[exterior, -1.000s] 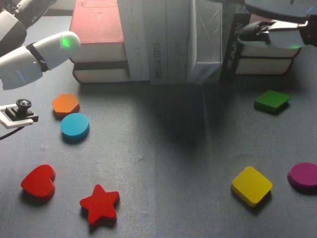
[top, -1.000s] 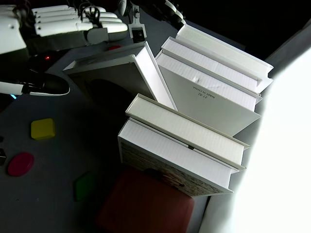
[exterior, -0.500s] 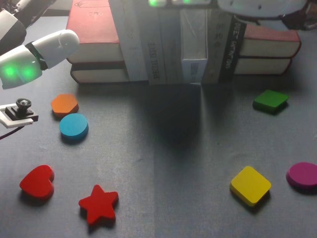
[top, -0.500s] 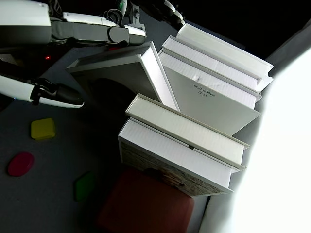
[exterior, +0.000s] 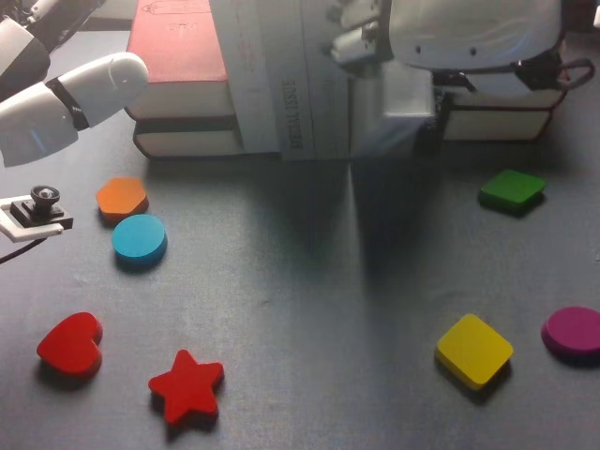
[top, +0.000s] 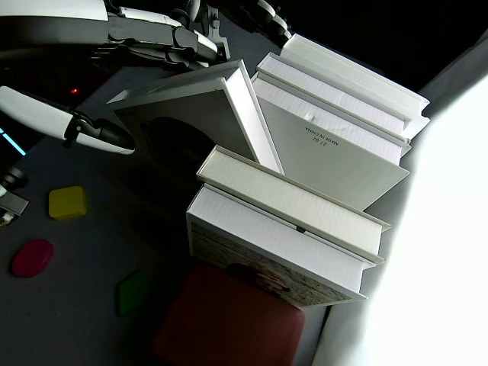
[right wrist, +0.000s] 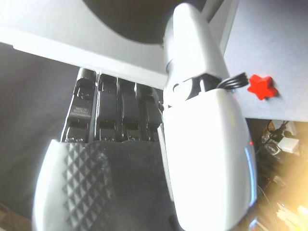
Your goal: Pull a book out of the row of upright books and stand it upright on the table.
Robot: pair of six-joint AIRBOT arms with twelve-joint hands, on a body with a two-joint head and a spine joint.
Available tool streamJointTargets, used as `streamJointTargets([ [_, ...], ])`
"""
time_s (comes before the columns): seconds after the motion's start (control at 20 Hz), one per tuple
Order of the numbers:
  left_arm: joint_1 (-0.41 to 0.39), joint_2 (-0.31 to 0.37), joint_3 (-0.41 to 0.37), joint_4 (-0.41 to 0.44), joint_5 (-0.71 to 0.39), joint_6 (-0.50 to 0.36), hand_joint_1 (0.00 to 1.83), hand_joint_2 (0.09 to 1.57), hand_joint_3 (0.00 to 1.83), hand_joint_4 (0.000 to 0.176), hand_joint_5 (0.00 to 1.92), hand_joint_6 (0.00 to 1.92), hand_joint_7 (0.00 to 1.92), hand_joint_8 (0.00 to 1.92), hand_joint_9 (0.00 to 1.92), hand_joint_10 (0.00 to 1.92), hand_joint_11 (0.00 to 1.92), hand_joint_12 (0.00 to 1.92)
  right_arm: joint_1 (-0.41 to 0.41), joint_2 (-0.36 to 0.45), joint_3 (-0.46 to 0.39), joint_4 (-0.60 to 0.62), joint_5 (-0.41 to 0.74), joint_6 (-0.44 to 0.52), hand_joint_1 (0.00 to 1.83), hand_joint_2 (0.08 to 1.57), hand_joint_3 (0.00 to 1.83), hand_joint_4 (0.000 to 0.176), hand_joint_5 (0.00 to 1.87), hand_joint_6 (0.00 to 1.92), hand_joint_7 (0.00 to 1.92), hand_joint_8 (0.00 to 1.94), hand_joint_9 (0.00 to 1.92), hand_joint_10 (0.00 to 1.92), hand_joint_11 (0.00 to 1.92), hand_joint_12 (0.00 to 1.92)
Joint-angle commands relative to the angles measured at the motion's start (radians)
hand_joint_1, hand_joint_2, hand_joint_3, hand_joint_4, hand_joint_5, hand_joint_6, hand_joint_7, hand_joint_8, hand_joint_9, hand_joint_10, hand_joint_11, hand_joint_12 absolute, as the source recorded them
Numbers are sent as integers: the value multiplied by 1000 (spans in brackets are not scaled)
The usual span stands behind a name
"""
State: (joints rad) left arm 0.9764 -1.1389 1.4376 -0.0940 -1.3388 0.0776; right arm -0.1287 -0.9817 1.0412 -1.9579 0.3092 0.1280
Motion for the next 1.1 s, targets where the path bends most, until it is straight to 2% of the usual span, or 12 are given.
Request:
streamJointTargets([
  [0.0, -8, -5, 4, -27, -120, -6, 224, 1346, 0, 62, 8, 2, 0, 0, 0, 0, 0, 0, 16, -9, 5, 7, -18, 10, 1229, 1111, 0, 0, 1081, 889, 931, 1033, 640, 1182, 281, 1739],
  [0.1, -8, -5, 5, -27, -120, -6, 230, 1337, 0, 59, 17, 5, 0, 0, 0, 0, 0, 0, 17, -19, 7, -1, 5, 18, 1223, 1127, 4, 0, 966, 1157, 953, 949, 680, 1181, 335, 1789],
  [0.15, -8, -5, 5, -27, -120, -6, 213, 1337, 0, 61, 16, 3, 0, 0, 0, 0, 0, 0, 24, -23, 7, 0, 19, 18, 1325, 1167, 13, 0, 888, 1151, 874, 1179, 691, 1440, 453, 1885],
  [0.2, -8, -5, 5, -27, -121, -6, 228, 1333, 0, 48, 23, 5, 0, 0, 0, 0, 0, 0, 30, -25, 6, 4, 33, 18, 1333, 1217, 16, 0, 834, 1084, 741, 1449, 647, 1626, 565, 1914],
  [0.25, -8, -5, 5, -27, -121, -7, 249, 1330, 0, 37, 33, 7, 0, 0, 0, 0, 0, 0, 33, -25, 6, 14, 47, 18, 1215, 1244, 20, 0, 861, 1096, 612, 1673, 607, 1829, 603, 1920],
  [0.3, -8, -5, 5, -27, -122, -7, 272, 1331, 0, 30, 28, 3, 0, 0, 0, 0, 0, 0, 35, -23, 5, 23, 58, 18, 1206, 1237, 11, 0, 884, 1034, 631, 1702, 625, 1892, 665, 1921],
  [0.35, -7, -5, 5, -27, -123, -7, 286, 1331, 0, 34, 26, 2, 0, 0, 0, 0, 0, 0, 38, -18, 2, 30, 69, 18, 1282, 1317, 4, 0, 709, 1111, 513, 1771, 526, 1915, 774, 1921],
  [0.4, -7, -5, 5, -27, -123, -7, 307, 1327, 0, 34, 34, 4, 0, 0, 0, 0, 0, 0, 43, -10, -3, 33, 79, 18, 1295, 1321, 2, 0, 726, 1354, 486, 1617, 502, 1853, 609, 1921],
  [0.45, -8, -5, 5, -27, -123, -7, 313, 1329, 0, 36, 35, 4, 0, 0, 0, 0, 0, 0, 49, 4, -13, 40, 94, 18, 1277, 1347, 3, 0, 713, 1426, 411, 1712, 436, 1805, 513, 1921],
  [0.65, -7, -7, 5, -29, -124, -7, 279, 1325, 0, 37, 0, 0, 0, 0, 0, 0, 0, 0, 62, 59, -47, 97, 152, -1, 1166, 1298, 0, 0, 840, 1183, 439, 1743, 392, 1902, 395, 1921],
  [0.8, -5, -7, 5, -30, -126, -7, 233, 1329, 1, 94, 56, 17, 0, 0, 0, 0, 0, 0, 67, 88, -60, 134, 192, -2, 1166, 1298, 0, 0, 841, 1180, 440, 1743, 392, 1902, 395, 1921],
  [1.05, -5, -7, 6, -30, -126, -7, 350, 1323, 0, 94, 87, 13, 0, 0, 0, 0, 0, 0, 71, 125, -75, 181, 270, 9, 1166, 1297, 0, 0, 841, 1180, 440, 1742, 392, 1902, 395, 1921],
])
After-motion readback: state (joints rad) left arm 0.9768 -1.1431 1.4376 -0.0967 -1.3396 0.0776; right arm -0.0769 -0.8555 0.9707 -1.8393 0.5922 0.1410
